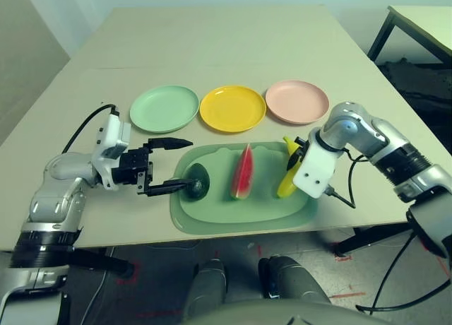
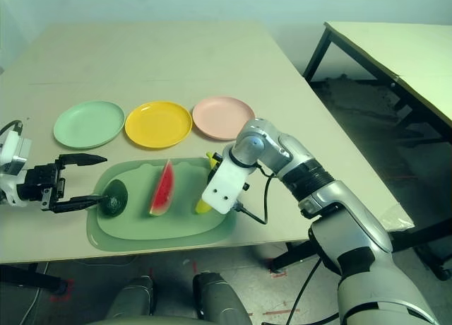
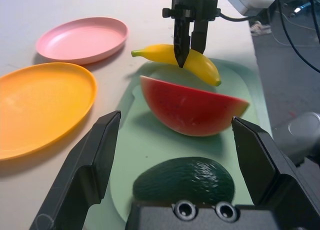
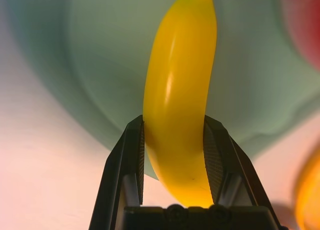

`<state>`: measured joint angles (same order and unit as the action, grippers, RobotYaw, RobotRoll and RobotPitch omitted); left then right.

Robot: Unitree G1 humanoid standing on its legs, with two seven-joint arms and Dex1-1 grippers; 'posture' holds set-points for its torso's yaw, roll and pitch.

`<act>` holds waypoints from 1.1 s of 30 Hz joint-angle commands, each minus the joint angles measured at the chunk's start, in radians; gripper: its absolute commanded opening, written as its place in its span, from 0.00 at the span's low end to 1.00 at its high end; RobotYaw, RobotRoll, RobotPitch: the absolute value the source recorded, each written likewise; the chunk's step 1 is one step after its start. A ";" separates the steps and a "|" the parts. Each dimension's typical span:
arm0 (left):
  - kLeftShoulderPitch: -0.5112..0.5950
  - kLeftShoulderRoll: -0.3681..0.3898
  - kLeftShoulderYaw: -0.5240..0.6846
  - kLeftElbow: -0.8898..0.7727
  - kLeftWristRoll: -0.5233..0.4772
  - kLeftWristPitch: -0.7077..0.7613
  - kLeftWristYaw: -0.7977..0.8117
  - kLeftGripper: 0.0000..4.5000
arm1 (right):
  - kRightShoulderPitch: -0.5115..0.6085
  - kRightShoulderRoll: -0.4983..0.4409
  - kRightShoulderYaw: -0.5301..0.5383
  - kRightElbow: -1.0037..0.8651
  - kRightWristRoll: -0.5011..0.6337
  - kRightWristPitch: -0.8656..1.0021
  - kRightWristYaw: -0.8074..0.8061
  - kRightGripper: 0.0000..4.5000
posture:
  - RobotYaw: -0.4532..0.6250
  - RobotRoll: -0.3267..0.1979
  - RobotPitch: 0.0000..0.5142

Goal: Place the fruits into color-matched plates.

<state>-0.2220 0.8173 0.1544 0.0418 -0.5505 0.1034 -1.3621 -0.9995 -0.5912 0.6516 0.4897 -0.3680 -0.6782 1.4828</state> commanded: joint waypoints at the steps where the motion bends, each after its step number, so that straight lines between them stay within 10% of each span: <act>1: 0.004 0.001 0.015 -0.005 -0.001 0.022 0.017 1.00 | -0.070 0.036 -0.010 0.080 -0.004 -0.027 -0.038 0.37 | 0.44 0.62 0.17; 16: 0.021 -0.002 0.040 -0.023 0.019 0.077 0.163 1.00 | -0.468 0.324 0.018 0.679 -0.233 -0.061 -0.558 0.37 | 0.48 0.62 0.19; 33: 0.056 -0.009 0.099 -0.075 0.020 0.093 0.292 1.00 | -0.480 0.490 0.056 0.870 -0.394 0.117 -0.851 0.37 | 0.54 0.62 0.22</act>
<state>-0.1762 0.8084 0.2381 -0.0093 -0.5364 0.1893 -1.0824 -1.5000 -0.1102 0.6939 1.3472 -0.7495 -0.5778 0.6419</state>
